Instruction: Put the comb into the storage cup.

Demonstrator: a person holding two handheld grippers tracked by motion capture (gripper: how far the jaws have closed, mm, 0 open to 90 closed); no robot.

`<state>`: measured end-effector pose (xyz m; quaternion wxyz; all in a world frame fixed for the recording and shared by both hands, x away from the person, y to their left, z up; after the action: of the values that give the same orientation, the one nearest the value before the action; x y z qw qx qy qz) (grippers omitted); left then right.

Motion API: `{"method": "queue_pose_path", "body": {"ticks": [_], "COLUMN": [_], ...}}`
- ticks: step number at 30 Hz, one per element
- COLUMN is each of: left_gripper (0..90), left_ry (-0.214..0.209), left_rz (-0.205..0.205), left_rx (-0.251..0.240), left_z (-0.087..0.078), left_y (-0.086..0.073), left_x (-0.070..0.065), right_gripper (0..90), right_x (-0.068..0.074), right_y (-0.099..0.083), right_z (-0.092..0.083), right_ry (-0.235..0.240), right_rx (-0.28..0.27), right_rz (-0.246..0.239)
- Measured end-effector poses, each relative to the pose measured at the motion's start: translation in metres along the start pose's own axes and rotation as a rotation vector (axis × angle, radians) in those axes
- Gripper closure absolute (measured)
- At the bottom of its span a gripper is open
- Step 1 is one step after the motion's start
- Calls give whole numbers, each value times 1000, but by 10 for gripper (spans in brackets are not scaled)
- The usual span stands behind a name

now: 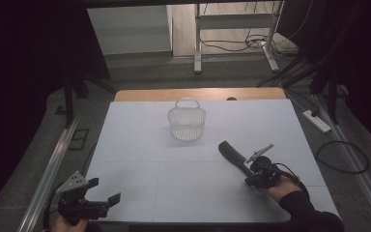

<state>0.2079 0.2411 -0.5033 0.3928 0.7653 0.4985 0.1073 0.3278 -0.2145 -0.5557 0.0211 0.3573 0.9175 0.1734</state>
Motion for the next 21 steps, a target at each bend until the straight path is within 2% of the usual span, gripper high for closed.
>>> {"method": "queue_pose_path", "body": {"ticks": [4, 13, 21], "left_gripper": [4, 4, 0], "left_ry": [0, 7, 19], "left_rz": [-1, 5, 15], "left_rx": [0, 4, 15], "left_z": [0, 0, 2], "left_y": [0, 0, 2], "left_x": [0, 0, -1], "right_gripper": [866, 676, 477], "right_x": [3, 0, -5], "right_y": [5, 14, 17], "right_z": [-8, -24, -31], "right_ry": [-12, -72, -105], "right_rx": [-42, -138, -169], "right_rz": [-8, -6, 13]}}
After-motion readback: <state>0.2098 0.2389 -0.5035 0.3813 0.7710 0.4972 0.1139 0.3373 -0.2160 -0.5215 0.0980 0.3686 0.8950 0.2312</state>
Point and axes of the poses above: each handheld gripper's, and its own axes: z roughly forward along the jaws, y roughly out of its top, x roughly to its left, the point moved 7 cm from there along z, roughly forward along the jaws, and after that the axes turned 2 degrees about x, right-handed, at the moved point
